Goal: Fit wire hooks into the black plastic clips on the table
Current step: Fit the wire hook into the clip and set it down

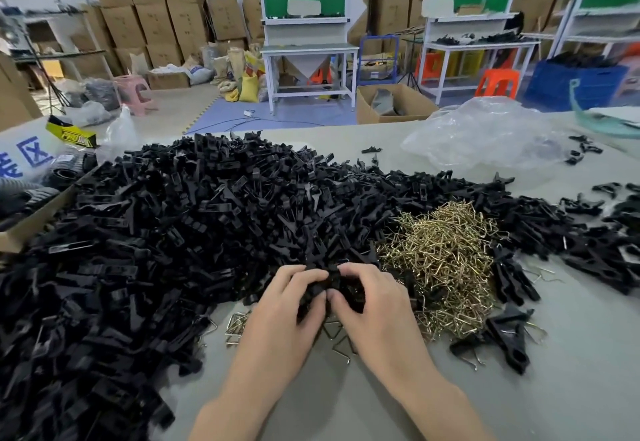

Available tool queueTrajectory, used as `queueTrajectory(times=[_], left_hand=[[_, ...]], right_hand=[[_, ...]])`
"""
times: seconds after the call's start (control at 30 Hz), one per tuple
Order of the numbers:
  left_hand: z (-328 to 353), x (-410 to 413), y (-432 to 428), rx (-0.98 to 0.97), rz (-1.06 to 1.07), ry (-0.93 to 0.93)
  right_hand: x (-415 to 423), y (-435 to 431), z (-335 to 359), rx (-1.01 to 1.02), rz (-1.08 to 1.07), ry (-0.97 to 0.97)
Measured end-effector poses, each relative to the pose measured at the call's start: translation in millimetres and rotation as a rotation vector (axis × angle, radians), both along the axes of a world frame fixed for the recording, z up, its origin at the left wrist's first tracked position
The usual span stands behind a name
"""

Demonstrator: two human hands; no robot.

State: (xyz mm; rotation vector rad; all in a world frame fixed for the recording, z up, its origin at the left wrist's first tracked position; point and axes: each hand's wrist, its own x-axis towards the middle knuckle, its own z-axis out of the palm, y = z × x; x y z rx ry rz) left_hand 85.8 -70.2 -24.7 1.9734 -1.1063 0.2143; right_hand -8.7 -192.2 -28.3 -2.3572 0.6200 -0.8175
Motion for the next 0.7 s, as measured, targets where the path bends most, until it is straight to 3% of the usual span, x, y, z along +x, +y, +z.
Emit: queueTrajectory(times=[0.4,0.53,0.7], left_hand=[[14,-3,8,-0.272,0.15,0.321],[20,-14,14,-0.318,0.099,0.463],[26,-23,13,-0.377,0.062,0.479]], right_hand=[[-3,-4,13,0.517,0.194,-0.259],[-3,-7,15,0.621,0.226,-0.302],[-2,-8,18,0.882,0.318,-0.377]])
